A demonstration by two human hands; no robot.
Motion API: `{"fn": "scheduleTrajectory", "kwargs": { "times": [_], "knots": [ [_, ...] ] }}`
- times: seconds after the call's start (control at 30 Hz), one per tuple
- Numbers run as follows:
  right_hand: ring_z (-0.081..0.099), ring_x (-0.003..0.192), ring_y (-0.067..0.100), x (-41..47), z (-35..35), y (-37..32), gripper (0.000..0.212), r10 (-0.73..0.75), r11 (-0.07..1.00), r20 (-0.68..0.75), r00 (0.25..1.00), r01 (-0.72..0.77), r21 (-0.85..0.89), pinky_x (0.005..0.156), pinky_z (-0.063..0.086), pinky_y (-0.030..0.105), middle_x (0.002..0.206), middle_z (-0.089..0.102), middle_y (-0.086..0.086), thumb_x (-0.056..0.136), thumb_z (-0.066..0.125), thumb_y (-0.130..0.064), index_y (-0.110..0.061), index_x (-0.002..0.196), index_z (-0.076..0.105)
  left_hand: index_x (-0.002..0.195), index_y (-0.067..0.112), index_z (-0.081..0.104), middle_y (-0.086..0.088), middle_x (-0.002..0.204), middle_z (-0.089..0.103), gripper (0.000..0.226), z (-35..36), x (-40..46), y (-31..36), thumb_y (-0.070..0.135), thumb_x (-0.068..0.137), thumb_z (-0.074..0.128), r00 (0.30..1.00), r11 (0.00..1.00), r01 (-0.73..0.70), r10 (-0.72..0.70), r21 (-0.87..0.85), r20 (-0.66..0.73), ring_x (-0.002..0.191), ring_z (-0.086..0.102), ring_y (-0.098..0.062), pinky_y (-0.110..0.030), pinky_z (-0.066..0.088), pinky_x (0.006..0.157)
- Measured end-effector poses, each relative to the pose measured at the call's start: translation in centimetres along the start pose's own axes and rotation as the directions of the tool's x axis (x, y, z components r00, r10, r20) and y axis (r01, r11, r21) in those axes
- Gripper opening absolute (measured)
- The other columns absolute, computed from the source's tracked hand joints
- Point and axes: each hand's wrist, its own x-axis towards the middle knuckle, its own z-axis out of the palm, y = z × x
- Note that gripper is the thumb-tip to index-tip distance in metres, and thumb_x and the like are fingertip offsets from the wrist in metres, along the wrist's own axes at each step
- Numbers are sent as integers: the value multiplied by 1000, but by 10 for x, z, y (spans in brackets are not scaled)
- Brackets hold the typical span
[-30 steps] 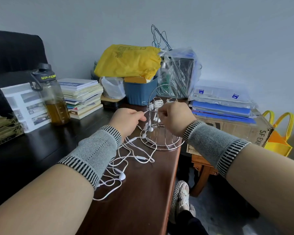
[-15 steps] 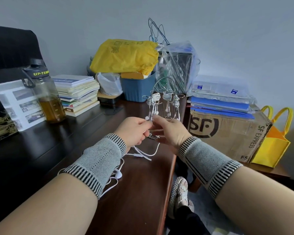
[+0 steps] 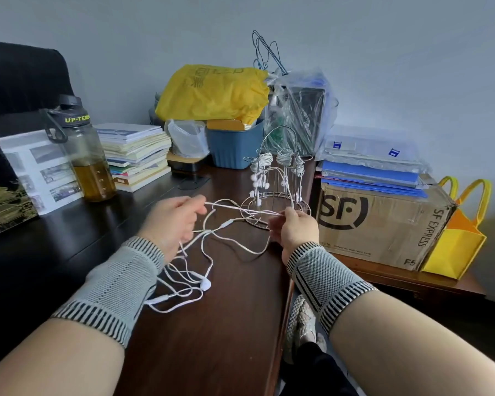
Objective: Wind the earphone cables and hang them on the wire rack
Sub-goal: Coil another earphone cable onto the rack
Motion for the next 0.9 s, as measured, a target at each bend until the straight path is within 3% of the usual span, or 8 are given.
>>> {"fn": "scheduleTrajectory", "kwargs": {
  "times": [0.27, 0.47, 0.53, 0.63, 0.7, 0.77, 0.83, 0.9],
  "knots": [
    [65, 73, 39, 13, 10, 21, 45, -210, 962, 13, 978, 209, -178, 76, 54, 58, 68, 66, 15, 61, 28, -51, -14, 58, 54, 80, 7, 62, 11, 42, 28, 20, -27, 1, -20, 21, 95, 61, 989, 994, -49, 35, -96, -142, 37, 22, -4, -16, 19, 35],
    [63, 69, 39, -3, 11, 15, 38, -247, 946, 0, 969, 241, -218, 73, 54, 57, 63, 64, 16, 65, 37, -48, -14, 55, 50, 79, 8, 65, 10, 44, 29, 20, -26, 8, -25, 22, 93, 63, 985, 997, -77, 72, -30, -158, 39, 23, -6, -18, 20, 36],
    [64, 73, 37, -12, 11, 10, 37, -241, 946, -17, 970, 231, -228, 76, 55, 53, 67, 66, 14, 70, 40, -49, -15, 61, 53, 73, 11, 67, 9, 44, 29, 23, -21, 5, -27, 23, 92, 64, 988, 993, -101, 108, 66, -108, 41, 23, -10, -20, 21, 42],
    [61, 84, 24, -23, 8, 2, 22, -254, 934, -46, 966, 233, -272, 81, 47, 31, 77, 62, -3, 88, 51, -37, -16, 85, 57, 68, 17, 73, 9, 43, 31, 25, -13, -2, -27, 25, 90, 66, 986, 969, -161, 164, 189, -1, 40, 26, -11, -22, 21, 48],
    [59, 92, 21, -25, 5, 2, 19, -312, 899, -56, 948, 276, -341, 84, 43, 29, 87, 58, -6, 90, 53, -30, -16, 102, 54, 71, 15, 74, 13, 39, 34, 20, -7, -7, -25, 23, 89, 67, 978, 939, -208, 204, 273, 44, 37, 30, -5, -23, 22, 48],
    [56, 100, 24, -29, 5, 6, 28, -523, 749, -26, 852, 445, -490, 92, 42, 35, 103, 59, 3, 87, 52, -24, -12, 112, 54, 75, 12, 75, 13, 37, 37, 18, -2, -10, -24, 23, 87, 68, 966, 894, -258, 245, 367, 84, 36, 35, -4, -23, 27, 46],
    [52, 103, 27, -39, 9, 9, 37, -761, 435, 164, 628, 681, -589, 94, 36, 33, 111, 59, 10, 82, 47, -21, -7, 115, 56, 75, 13, 76, 14, 42, 45, 17, 2, -12, -23, 24, 87, 69, 953, 845, -304, 270, 440, 138, 43, 41, -1, -16, 34, 50],
    [52, 102, 28, -50, 16, 13, 53, -793, 133, 452, 408, 840, -526, 92, 37, 35, 113, 61, 10, 75, 40, -25, -5, 121, 56, 72, 14, 74, 16, 51, 58, 18, 6, -14, -23, 19, 88, 68, 945, 841, -325, 270, 432, 186, 51, 49, 5, -9, 37, 58]
  ]
}}
